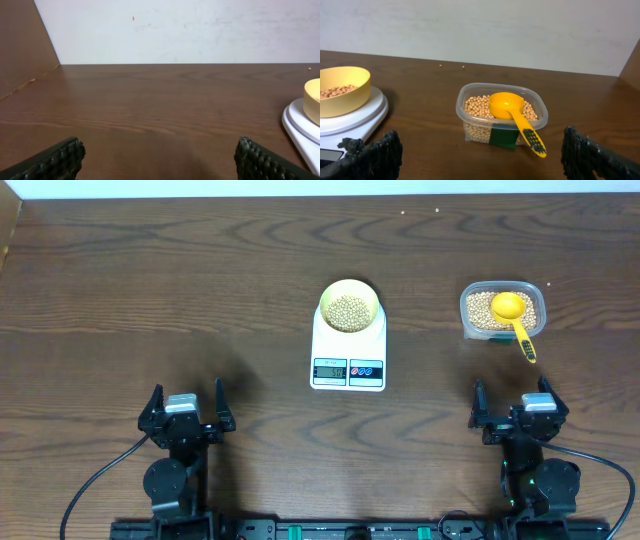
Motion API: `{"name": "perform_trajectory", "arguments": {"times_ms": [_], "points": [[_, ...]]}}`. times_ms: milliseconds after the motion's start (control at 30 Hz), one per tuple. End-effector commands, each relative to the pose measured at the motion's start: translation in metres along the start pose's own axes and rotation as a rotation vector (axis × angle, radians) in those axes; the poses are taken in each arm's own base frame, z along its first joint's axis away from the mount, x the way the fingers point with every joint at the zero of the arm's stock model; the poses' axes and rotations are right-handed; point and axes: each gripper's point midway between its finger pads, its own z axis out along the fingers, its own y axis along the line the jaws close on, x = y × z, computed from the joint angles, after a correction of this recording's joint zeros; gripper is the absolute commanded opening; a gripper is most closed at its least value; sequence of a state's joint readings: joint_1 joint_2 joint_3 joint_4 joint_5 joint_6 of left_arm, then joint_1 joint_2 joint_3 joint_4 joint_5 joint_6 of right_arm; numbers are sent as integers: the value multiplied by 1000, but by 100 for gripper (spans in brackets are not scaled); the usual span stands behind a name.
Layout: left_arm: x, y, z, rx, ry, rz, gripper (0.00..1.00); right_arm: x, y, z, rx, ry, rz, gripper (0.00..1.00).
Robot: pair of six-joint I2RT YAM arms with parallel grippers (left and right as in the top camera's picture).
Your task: Scoop item into bowl and weigh 50g on scale
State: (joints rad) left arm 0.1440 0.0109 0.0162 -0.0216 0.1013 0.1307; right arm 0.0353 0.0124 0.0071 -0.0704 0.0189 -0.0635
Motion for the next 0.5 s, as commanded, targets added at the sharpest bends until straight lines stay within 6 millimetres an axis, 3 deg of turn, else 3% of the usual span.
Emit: {"name": "perform_trajectory", "arguments": {"times_ms": [0, 467], "points": [[14, 2, 0, -9, 44, -7, 97, 1, 1, 0, -1, 1, -10, 99], [14, 2, 0, -12, 45, 4, 98, 1, 1, 0, -1, 1, -10, 99]]}}
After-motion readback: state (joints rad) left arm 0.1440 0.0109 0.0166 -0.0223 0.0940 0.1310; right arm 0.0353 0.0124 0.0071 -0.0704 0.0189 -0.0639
